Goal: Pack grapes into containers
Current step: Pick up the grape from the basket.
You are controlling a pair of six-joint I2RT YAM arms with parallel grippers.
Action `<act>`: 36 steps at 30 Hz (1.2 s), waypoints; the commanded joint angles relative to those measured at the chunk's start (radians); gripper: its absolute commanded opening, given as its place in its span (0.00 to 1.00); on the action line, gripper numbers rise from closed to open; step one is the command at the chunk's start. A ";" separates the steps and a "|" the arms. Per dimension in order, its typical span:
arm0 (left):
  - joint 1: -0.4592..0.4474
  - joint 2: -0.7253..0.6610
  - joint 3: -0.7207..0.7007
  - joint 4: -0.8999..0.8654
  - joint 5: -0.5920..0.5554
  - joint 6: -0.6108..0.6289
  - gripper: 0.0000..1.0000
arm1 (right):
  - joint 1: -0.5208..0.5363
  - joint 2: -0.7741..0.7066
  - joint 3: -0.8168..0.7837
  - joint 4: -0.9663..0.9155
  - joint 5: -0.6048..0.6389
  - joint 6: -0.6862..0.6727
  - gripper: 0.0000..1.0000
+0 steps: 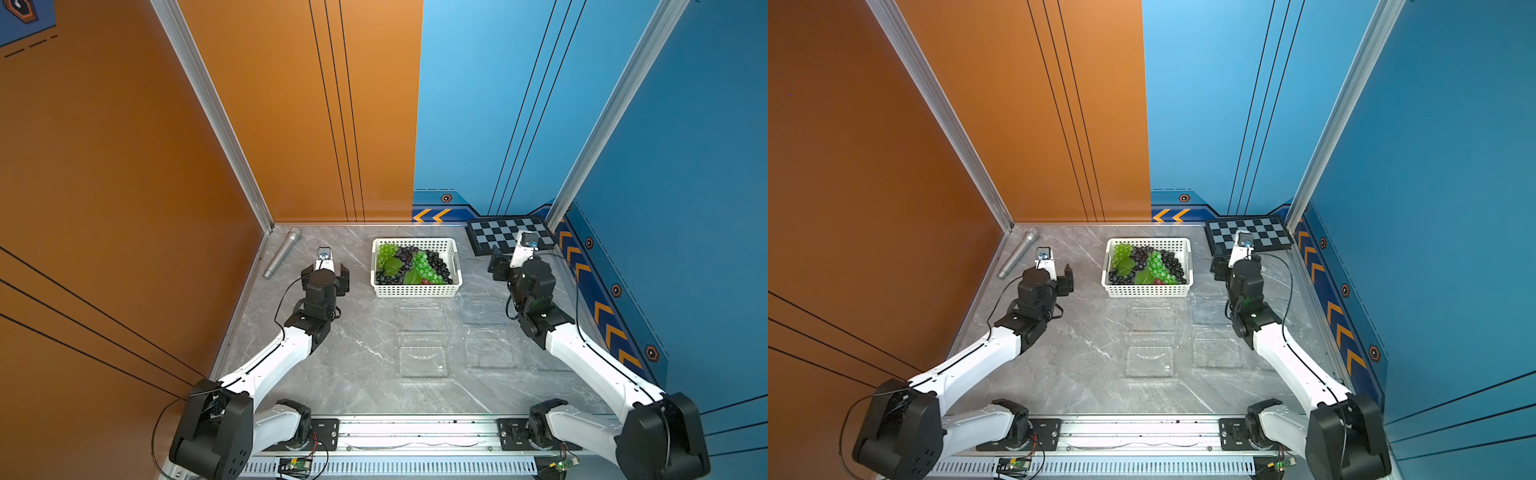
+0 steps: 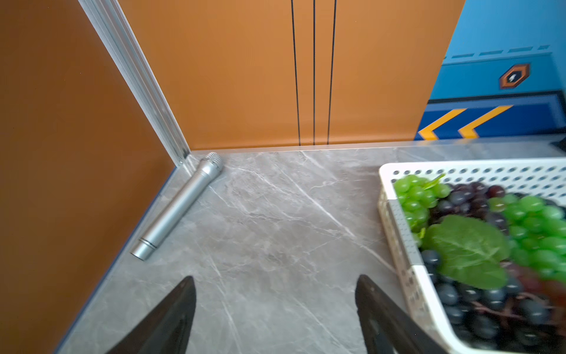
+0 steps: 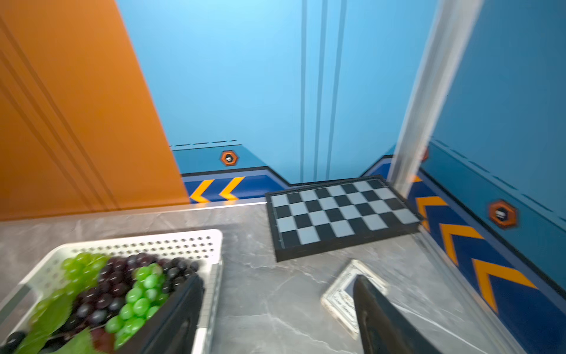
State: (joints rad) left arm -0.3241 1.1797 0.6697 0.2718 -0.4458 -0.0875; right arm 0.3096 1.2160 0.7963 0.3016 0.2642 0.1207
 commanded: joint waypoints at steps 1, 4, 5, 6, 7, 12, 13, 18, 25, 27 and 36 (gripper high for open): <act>-0.006 -0.032 0.042 -0.214 0.105 -0.164 0.82 | 0.061 0.160 0.121 -0.245 -0.110 0.039 0.74; -0.010 -0.050 0.052 -0.243 0.174 -0.254 0.82 | 0.098 0.328 0.255 -0.319 -0.171 0.050 0.67; -0.010 -0.054 0.051 -0.243 0.196 -0.278 0.82 | 0.104 0.386 0.301 -0.349 -0.202 0.060 0.64; -0.012 -0.055 0.051 -0.240 0.214 -0.292 0.82 | 0.106 0.433 0.344 -0.371 -0.226 0.069 0.62; -0.015 -0.055 0.048 -0.234 0.229 -0.305 0.82 | 0.112 0.485 0.393 -0.394 -0.249 0.078 0.60; -0.022 -0.048 0.038 -0.231 0.291 -0.353 0.81 | 0.142 0.679 0.566 -0.454 -0.264 0.101 0.59; -0.023 -0.045 0.035 -0.226 0.305 -0.358 0.81 | 0.148 0.713 0.599 -0.466 -0.259 0.101 0.59; -0.027 -0.034 0.028 -0.226 0.338 -0.371 0.80 | 0.157 0.834 0.701 -0.485 -0.278 0.129 0.59; -0.030 -0.017 0.019 -0.221 0.343 -0.372 0.80 | 0.163 0.945 0.774 -0.497 -0.289 0.152 0.60; -0.031 -0.015 0.018 -0.221 0.346 -0.372 0.80 | 0.164 0.965 0.793 -0.502 -0.285 0.153 0.59; -0.031 -0.012 0.020 -0.215 0.348 -0.373 0.79 | 0.166 1.024 0.848 -0.510 -0.295 0.158 0.45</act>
State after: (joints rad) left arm -0.3485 1.1591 0.7006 0.0586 -0.1177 -0.4469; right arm 0.4732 2.2089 1.6184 -0.1688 -0.0246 0.2668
